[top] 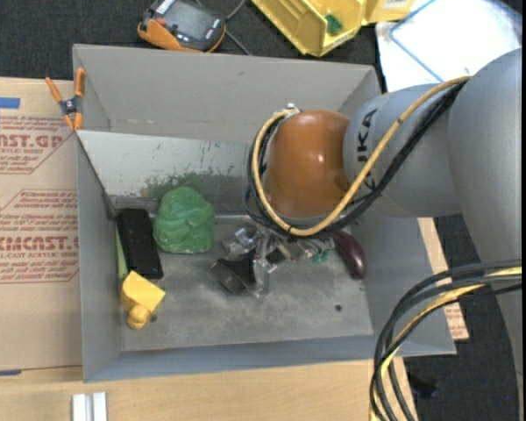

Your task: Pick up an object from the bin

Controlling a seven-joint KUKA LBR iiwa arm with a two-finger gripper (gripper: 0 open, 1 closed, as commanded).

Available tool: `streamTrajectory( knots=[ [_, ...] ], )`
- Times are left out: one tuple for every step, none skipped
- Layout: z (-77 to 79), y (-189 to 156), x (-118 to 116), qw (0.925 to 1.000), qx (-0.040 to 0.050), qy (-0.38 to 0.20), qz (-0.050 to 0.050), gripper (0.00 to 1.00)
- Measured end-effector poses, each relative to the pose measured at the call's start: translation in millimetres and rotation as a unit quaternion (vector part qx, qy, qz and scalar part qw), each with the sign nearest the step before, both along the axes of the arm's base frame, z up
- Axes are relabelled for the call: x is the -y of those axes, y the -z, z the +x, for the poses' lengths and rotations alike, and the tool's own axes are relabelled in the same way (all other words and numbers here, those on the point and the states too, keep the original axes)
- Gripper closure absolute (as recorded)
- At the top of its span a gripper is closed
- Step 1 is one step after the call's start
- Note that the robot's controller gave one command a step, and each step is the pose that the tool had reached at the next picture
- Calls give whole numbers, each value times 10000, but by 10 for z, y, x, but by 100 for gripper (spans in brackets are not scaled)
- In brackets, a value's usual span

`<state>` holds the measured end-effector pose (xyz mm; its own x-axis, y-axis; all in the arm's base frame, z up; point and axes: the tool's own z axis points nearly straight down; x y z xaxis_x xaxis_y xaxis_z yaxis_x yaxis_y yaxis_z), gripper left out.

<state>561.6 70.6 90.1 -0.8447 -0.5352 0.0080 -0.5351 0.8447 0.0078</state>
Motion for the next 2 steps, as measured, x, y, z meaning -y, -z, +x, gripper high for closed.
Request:
streamTrajectory(
  knots=[
    [13, -395, 3, 10000, 19, 4, -4, 100],
    [15, -590, -2, 10000, 25, 2, 0, 100]
  ],
)
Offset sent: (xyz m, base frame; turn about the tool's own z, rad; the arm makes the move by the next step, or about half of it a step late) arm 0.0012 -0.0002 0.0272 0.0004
